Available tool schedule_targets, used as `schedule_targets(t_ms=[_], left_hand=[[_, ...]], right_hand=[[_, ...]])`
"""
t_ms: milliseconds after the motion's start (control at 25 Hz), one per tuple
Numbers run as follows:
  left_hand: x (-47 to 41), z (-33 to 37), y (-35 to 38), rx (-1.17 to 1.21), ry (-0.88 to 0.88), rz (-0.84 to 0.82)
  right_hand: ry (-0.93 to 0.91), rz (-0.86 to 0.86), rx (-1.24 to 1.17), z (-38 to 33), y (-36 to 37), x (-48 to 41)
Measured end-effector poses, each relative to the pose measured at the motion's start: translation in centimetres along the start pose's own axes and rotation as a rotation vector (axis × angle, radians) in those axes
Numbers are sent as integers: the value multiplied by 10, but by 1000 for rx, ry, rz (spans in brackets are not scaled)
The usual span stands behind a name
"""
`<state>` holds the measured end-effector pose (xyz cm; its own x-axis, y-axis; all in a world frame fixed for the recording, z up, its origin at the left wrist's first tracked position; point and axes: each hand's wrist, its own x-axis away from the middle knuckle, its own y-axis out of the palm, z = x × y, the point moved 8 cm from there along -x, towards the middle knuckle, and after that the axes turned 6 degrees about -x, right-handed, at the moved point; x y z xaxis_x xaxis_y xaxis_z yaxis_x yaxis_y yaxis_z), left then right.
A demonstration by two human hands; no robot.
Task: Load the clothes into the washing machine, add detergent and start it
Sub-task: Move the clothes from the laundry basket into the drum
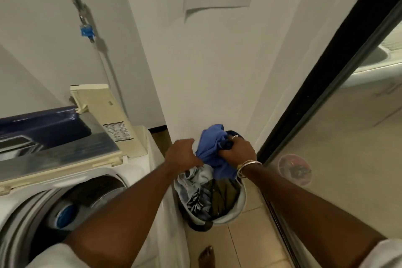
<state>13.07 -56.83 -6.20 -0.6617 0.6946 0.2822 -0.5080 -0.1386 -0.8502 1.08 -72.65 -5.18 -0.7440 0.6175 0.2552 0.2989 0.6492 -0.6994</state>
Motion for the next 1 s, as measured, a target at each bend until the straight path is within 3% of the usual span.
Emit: schedule_targets(t_ms=[240, 480, 840, 1000], left_hand=[[84, 27, -96, -128, 4, 194], [187, 10, -183, -127, -31, 291], [328, -153, -261, -133, -187, 370], [354, -235, -260, -90, -212, 347]], right_hand=[[-131, 151, -95, -79, -54, 84], [-241, 159, -161, -168, -56, 156], [-404, 48, -162, -315, 76, 246], [-376, 10, -114, -351, 156, 262]])
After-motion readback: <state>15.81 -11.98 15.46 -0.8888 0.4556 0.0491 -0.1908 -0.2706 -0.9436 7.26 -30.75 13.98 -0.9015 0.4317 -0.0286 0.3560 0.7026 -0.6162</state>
